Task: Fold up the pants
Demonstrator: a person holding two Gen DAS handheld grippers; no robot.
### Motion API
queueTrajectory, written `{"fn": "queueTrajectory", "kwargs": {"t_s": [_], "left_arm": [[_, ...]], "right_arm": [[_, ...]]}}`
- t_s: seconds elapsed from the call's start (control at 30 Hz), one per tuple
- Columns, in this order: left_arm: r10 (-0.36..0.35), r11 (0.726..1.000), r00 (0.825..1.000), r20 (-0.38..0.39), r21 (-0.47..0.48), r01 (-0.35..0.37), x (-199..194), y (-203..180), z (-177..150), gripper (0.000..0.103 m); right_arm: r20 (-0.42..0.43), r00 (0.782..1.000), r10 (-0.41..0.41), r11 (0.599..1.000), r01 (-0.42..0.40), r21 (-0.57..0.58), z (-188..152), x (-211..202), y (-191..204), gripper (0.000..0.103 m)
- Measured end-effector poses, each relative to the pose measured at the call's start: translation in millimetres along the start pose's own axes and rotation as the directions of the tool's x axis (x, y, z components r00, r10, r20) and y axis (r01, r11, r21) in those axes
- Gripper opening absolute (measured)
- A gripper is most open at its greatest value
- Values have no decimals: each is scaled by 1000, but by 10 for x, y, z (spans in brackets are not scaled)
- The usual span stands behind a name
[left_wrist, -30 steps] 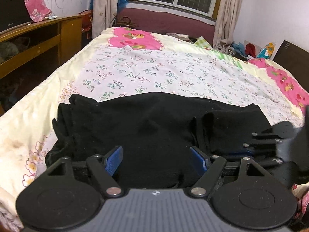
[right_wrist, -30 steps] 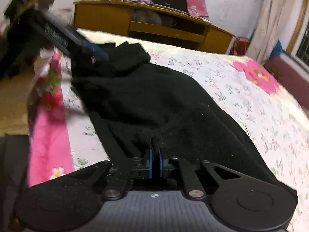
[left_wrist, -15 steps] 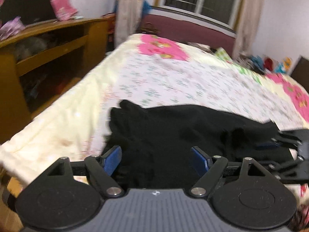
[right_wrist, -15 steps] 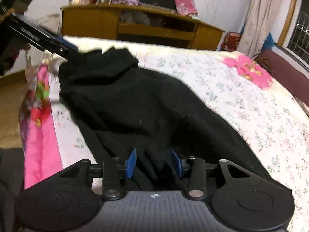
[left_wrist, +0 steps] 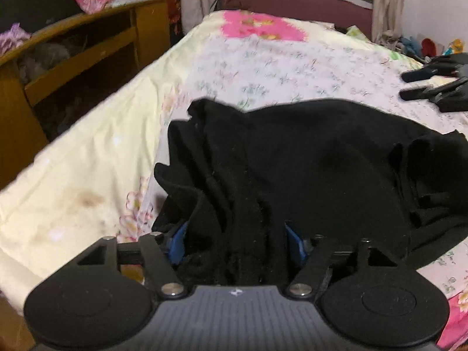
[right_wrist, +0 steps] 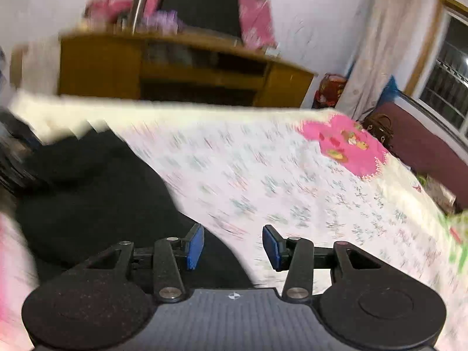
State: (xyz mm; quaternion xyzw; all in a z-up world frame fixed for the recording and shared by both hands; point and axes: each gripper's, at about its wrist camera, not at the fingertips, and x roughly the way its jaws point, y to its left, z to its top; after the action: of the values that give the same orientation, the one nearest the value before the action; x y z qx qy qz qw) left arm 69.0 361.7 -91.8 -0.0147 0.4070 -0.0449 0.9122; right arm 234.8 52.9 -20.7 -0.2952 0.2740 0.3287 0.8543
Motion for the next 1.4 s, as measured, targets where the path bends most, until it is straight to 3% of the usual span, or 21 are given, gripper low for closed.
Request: {"fn": "queueTrajectory", "kwargs": {"t_s": [0.13,0.2,0.27,0.33,0.37,0.43,0.53,0.63,0.7,0.73,0.8,0.83,0.9,1.03,1.13,1.2,1.3,1.4], "left_arm": [[-18,999,1000,-6,-37,18,72,64,-8,74],[-23,999,1000,-11,-42,23,86,76,-10,74],[-31,998,999,-9,-59,31,102,96,-3,74],[-32,998,999,-9,-59,32,111,89,-10,75],[-29,998,1000,-8,-51,29,119,73,-10,75],[-23,999,1000,-1,-35,23,118,41,-27,77],[-22,999,1000,9,-25,22,108,25,-50,77],[-37,998,999,7,-55,37,86,58,-21,77],[-47,995,999,12,-88,48,70,92,-18,77],[-49,994,999,12,-99,50,68,112,-13,77],[-50,993,999,12,-102,51,55,110,-5,77],[-51,994,999,12,-96,52,43,99,-1,77],[-53,994,998,16,-92,54,-10,102,20,77],[-68,987,994,83,-143,80,-199,173,59,77],[-87,979,991,103,-174,104,-261,204,16,77],[-52,987,993,101,-146,67,-250,155,-37,77],[-6,995,988,154,-96,21,-345,40,-83,78],[-20,997,988,153,-74,32,-406,76,-160,83]], "right_arm": [[-56,997,-44,966,29,-257,-207,573,95,33],[-44,998,39,969,-49,-243,-182,559,126,26],[23,989,146,953,-134,-271,-136,348,252,26],[46,979,200,932,-176,-316,-114,215,419,27],[29,968,250,924,-229,-306,-105,208,439,28],[-6,921,389,896,-380,-228,-103,205,466,30],[9,939,343,909,-330,-253,-82,185,499,30],[34,953,300,951,-296,-94,94,246,232,31],[94,941,325,945,-319,-71,238,230,191,30],[81,952,296,954,-291,-74,287,318,228,31],[-46,981,188,979,-191,-73,288,716,272,31],[-99,981,167,986,-168,3,249,942,172,35],[-130,971,201,969,-178,170,250,1112,-9,42],[-80,992,95,991,-87,103,428,785,85,41],[20,997,69,997,-68,-31,580,409,298,41],[65,992,110,992,-105,-72,728,261,479,43],[84,973,215,976,-213,-36,995,208,600,44],[50,934,355,935,-355,-14,1256,354,696,47]]}}
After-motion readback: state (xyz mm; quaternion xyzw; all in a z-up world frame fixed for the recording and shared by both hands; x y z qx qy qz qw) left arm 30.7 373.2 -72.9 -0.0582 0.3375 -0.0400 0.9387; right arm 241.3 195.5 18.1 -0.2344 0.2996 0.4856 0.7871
